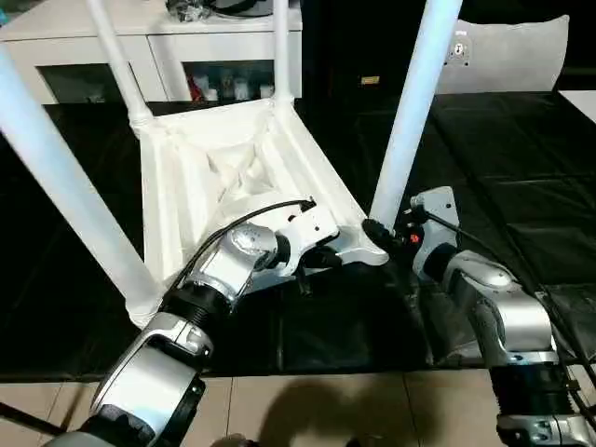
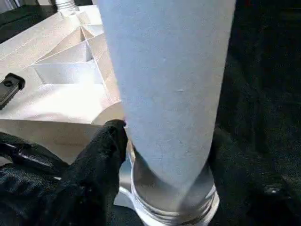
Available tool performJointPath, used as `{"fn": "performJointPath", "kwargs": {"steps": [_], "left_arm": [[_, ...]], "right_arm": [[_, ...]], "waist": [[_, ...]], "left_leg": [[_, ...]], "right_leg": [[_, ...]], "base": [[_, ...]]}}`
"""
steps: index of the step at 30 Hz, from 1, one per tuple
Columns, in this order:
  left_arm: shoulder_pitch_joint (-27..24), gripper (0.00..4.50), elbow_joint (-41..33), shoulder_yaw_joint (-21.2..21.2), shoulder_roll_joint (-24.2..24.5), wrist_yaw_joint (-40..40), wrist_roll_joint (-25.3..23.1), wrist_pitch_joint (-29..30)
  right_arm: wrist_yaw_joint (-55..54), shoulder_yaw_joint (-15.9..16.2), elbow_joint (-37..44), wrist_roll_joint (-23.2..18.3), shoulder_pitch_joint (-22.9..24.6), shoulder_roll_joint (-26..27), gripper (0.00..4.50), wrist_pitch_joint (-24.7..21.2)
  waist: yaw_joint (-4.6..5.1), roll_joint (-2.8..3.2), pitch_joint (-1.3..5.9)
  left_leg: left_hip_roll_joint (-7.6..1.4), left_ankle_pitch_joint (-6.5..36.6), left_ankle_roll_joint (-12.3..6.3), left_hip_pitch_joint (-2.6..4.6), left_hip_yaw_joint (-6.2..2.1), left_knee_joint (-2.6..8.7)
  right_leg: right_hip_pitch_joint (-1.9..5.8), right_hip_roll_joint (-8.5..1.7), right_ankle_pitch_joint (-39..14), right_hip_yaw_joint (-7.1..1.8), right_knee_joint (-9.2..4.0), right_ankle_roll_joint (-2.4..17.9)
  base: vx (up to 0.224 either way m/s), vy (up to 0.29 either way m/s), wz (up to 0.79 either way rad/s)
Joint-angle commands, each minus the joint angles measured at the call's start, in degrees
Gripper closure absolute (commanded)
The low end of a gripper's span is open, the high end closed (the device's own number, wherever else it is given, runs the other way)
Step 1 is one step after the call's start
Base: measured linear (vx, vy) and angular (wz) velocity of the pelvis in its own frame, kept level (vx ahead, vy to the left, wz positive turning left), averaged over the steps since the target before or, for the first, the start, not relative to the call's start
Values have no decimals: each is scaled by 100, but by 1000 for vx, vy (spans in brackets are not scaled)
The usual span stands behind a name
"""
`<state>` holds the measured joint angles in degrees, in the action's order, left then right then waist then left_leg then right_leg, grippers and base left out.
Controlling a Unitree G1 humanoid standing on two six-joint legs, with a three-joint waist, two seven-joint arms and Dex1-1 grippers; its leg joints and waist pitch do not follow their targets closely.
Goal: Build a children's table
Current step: Rotate leg to tighten
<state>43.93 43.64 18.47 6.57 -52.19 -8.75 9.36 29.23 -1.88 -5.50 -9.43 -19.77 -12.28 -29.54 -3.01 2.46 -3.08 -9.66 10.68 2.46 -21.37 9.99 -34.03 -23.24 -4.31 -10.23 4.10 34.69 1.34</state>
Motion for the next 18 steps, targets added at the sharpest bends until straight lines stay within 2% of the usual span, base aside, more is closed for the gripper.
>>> {"fn": "performJointPath", "kwargs": {"steps": [1,4,5,6,9,12,14,15,16,18], "left_arm": [[102,450,-341,169,8,-157,15,-501],[-29,450,-330,229,273,-401,-39,-723],[-29,450,-330,229,273,-401,-39,-723],[-113,450,-343,261,434,-673,-40,-934],[-191,450,-378,299,586,-990,1,-1101],[-276,450,-404,361,813,-1512,172,-1622],[-290,450,-399,426,953,-1777,220,-1833],[-292,450,-401,439,975,-1834,228,-1866],[-299,450,-411,487,1061,-2101,265,-1968],[-311,450,-457,518,1124,-2430,341,-2000]], "right_arm": [[399,420,130,-77,33,-97,132,59],[812,314,60,-173,87,-467,96,234],[812,314,60,-173,87,-467,96,234],[1240,246,39,-264,133,-723,87,389],[1708,236,42,-339,194,-1005,59,538],[2565,341,70,-476,278,-1532,48,677],[2939,396,24,-528,271,-1786,22,766],[2976,405,9,-522,266,-1816,10,792],[3158,453,-77,-486,237,-1947,10,950],[3418,476,-160,-516,220,-2036,10,1161]], "waist": [[-42,-99,414],[-54,-93,410],[-54,-93,410],[-78,-84,405],[-94,-98,402],[-166,-90,399],[-226,-86,397],[-240,-88,397],[-259,-119,404],[-275,-101,408]], "left_leg": [[-281,711,-513,17,-111,336],[-287,762,-529,25,-104,332],[-287,762,-529,25,-104,332],[-296,788,-532,29,-104,332],[-311,814,-532,30,-101,334],[-326,885,-567,44,-99,330],[-341,900,-554,55,-87,331],[-343,914,-549,52,-91,330],[-350,890,-521,51,-89,334],[-353,839,-523,54,-86,328]], "right_leg": [[382,-426,-979,-264,-450,1177],[382,-436,-1035,-275,-461,1139],[382,-436,-1035,-275,-461,1139],[373,-442,-1085,-271,-466,1153],[373,-444,-1087,-273,-460,1166],[369,-443,-1160,-268,-460,1167],[352,-448,-1214,-276,-455,1150],[349,-452,-1249,-273,-455,1140],[349,-461,-1266,-271,-444,1131],[337,-460,-1187,-273,-432,1170]], "base": [[0,0,0],[0,0,0],[0,0,0],[0,0,0],[0,0,0],[0,0,0],[0,0,0],[0,0,0],[0,0,0],[0,0,0]]}}
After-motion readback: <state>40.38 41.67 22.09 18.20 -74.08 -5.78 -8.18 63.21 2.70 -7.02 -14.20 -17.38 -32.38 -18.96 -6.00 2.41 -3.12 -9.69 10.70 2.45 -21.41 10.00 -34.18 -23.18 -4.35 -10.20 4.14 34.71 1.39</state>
